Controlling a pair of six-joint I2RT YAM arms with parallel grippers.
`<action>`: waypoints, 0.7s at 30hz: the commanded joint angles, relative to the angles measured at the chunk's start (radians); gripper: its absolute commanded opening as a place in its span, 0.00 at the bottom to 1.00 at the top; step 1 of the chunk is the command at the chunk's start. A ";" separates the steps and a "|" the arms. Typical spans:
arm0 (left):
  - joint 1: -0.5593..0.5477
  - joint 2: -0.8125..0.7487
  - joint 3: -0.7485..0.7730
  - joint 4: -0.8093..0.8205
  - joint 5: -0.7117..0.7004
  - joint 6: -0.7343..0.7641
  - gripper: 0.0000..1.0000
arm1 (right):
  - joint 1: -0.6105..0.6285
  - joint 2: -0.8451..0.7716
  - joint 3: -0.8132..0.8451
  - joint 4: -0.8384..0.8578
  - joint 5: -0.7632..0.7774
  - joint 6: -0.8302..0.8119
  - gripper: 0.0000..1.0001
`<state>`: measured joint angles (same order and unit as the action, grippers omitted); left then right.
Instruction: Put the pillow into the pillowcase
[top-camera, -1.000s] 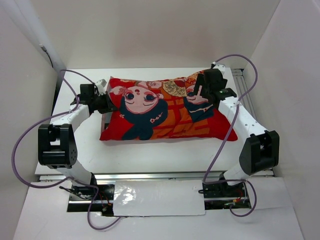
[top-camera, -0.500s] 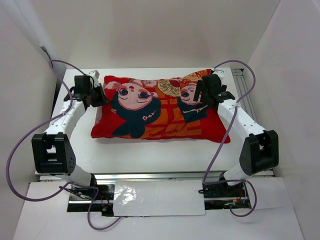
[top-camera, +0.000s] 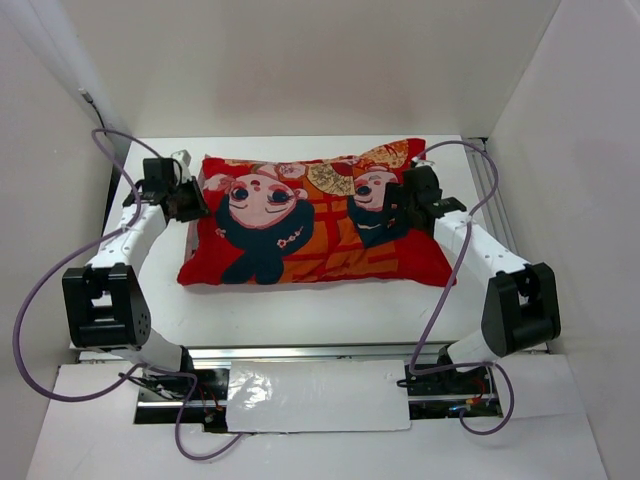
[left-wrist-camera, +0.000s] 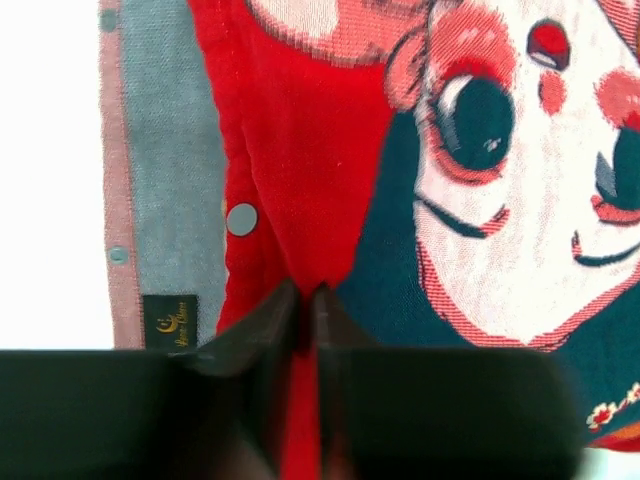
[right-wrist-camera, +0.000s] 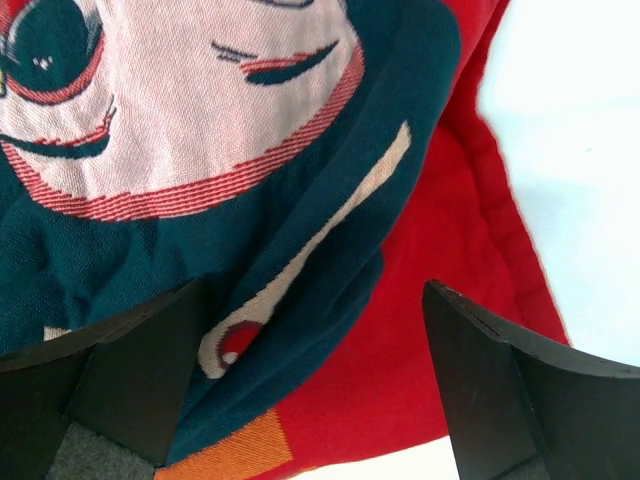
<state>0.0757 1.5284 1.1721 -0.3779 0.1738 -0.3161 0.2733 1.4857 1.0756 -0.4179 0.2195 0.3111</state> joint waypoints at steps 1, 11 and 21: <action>0.059 -0.051 -0.011 0.080 0.010 0.012 0.29 | 0.009 -0.062 0.017 0.037 -0.038 -0.024 0.94; 0.125 -0.062 -0.138 0.168 0.128 0.049 0.58 | 0.018 -0.062 0.027 0.028 -0.039 -0.024 0.94; 0.245 -0.042 -0.346 0.445 0.360 -0.001 0.66 | 0.027 -0.031 0.060 -0.012 -0.020 -0.035 0.94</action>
<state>0.3000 1.4940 0.8982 -0.1379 0.3794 -0.3027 0.2859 1.4681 1.0882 -0.4232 0.1867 0.2932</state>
